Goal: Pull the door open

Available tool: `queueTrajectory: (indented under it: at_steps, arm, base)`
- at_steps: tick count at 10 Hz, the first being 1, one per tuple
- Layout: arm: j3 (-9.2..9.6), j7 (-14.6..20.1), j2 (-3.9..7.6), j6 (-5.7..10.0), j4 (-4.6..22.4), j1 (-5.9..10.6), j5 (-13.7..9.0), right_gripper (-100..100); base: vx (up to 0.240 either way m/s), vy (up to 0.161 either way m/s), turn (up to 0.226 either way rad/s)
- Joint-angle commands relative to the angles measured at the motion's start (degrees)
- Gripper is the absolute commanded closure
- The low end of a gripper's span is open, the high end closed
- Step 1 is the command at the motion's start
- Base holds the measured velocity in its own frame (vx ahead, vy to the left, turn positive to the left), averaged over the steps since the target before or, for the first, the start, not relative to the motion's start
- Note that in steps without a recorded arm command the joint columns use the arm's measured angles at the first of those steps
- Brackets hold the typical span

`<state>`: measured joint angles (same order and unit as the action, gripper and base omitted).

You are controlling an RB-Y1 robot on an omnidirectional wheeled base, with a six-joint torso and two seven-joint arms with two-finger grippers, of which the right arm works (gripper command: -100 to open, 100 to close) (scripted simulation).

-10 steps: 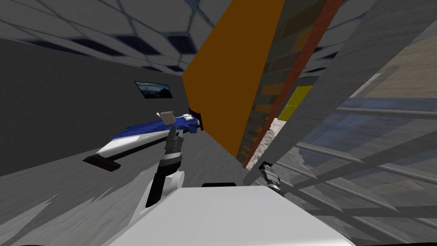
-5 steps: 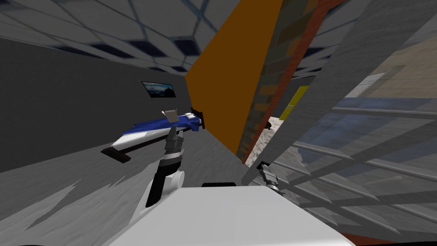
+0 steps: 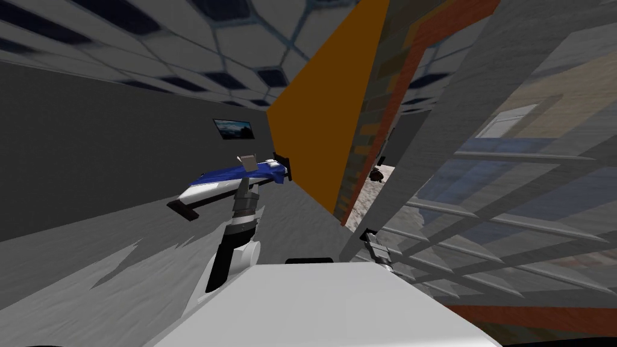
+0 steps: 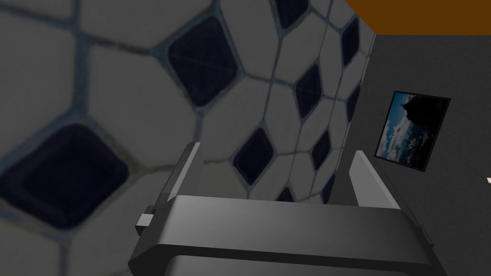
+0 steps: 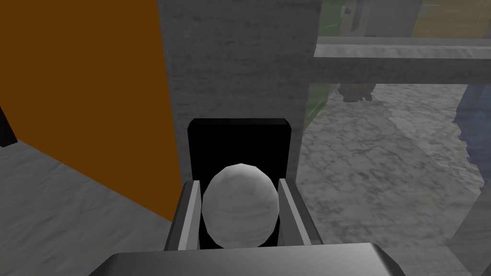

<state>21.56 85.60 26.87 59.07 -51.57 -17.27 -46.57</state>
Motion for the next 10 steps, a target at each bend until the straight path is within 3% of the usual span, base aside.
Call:
queueTrajectory:
  at_steps: [1,5,10]
  arm:
    - [-0.67,-0.5,-0.39,-0.31,0.3,0.49,-0.4,100]
    - [-2.34,-1.8,-1.35,-1.07,1.1,1.71,-1.3,100]
    - [-5.60,-4.4,-3.23,-2.55,2.5,4.11,-3.1,100]
  base:
    - [-0.148,-0.012,0.186]
    - [-0.202,-0.024,0.180]
    - [-0.206,-0.024,0.273]
